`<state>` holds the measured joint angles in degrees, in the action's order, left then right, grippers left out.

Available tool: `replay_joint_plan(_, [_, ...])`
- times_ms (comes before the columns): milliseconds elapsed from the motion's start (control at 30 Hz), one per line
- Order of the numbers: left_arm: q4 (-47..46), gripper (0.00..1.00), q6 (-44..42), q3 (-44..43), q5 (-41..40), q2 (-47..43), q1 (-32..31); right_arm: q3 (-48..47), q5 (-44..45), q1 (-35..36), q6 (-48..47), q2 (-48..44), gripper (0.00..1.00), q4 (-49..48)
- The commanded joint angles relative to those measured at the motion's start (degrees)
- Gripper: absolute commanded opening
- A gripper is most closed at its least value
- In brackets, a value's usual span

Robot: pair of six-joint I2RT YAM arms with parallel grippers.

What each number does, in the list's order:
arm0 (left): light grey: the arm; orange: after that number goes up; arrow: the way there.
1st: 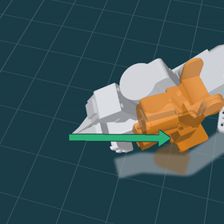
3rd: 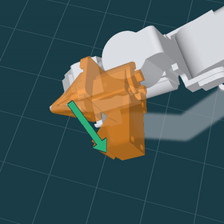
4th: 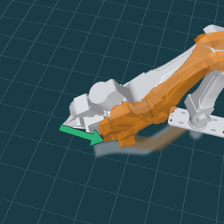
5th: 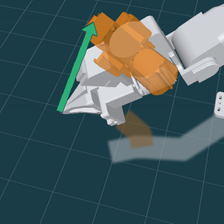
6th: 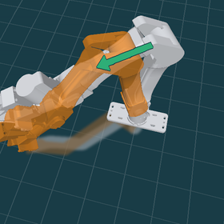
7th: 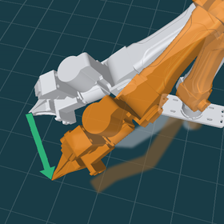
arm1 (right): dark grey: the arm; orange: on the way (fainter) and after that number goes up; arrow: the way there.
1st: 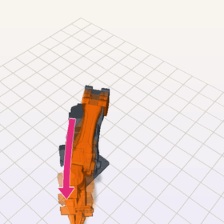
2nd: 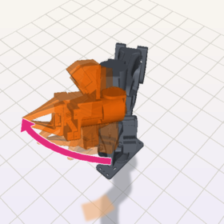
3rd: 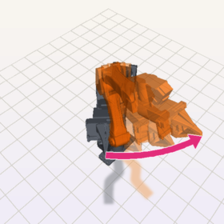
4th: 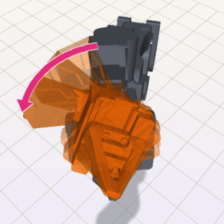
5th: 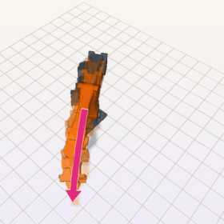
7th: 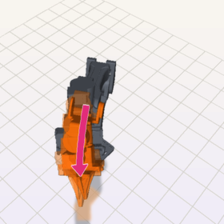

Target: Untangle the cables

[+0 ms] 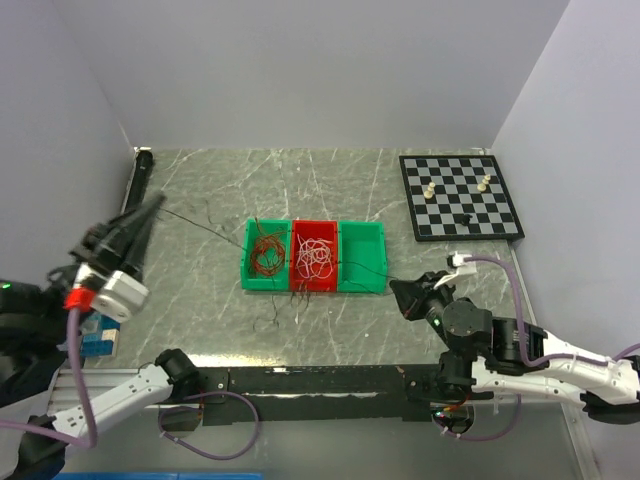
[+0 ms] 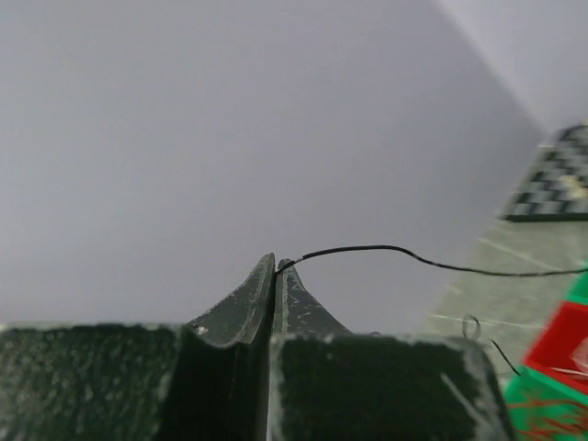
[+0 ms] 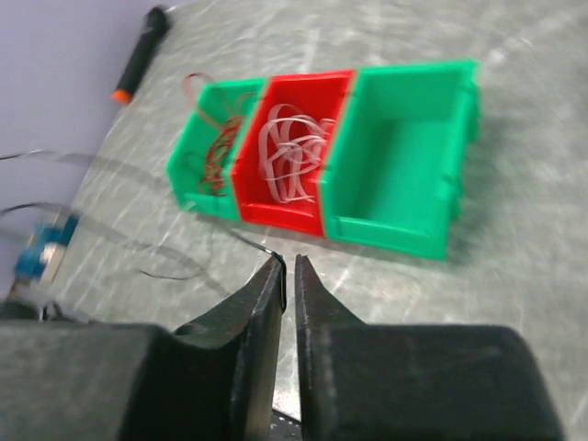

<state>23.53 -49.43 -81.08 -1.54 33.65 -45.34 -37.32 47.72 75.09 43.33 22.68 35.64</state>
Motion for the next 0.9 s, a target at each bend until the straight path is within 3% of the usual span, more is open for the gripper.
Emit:
replay_joint_plan(0, [8.38, 0.04, 7.15, 4.43, 14.1, 2.91, 0.34, -2.92, -7.9, -0.21, -15.64, 5.78, 0.2, -10.42])
replay_joint_plan(167, [4.61, 0.01, 10.49, 8.65, 19.29, 4.67, 0.34, -5.13, -8.09, -0.12, -17.57, 10.89, 0.37, -11.2])
replay_joint_plan(233, [3.46, 0.01, 10.84, 9.53, 20.69, 5.28, 0.34, -5.13, -8.09, -0.29, -18.19, 11.16, 0.51, -12.34])
replay_joint_plan(300, [2.31, 0.01, 11.81, 9.71, 21.66, 6.07, 0.34, -4.96, -8.96, -0.29, -19.07, 11.42, 0.71, -13.22])
replay_joint_plan(333, [2.14, 0.01, 12.16, 9.45, 22.36, 6.51, 0.34, -4.95, -9.4, -0.29, -19.25, 11.69, 0.76, -13.31])
replay_joint_plan(467, [1.52, 0.01, 13.74, 8.83, 23.86, 8.1, 0.34, -4.61, -12.82, -0.29, -19.07, 11.87, 0.79, -13.4])
replay_joint_plan(633, [0.11, 0.01, 13.48, 9.1, 24.13, 8.01, 0.25, 0.48, -23.71, -0.03, -21.44, 10.72, 0.8, -23.84])
replay_joint_plan(867, [-0.76, 0.01, 13.31, 8.74, 24.83, 8.1, 0.34, -0.2, -35.32, 0.23, -24.34, 23.01, 0.82, -37.64])
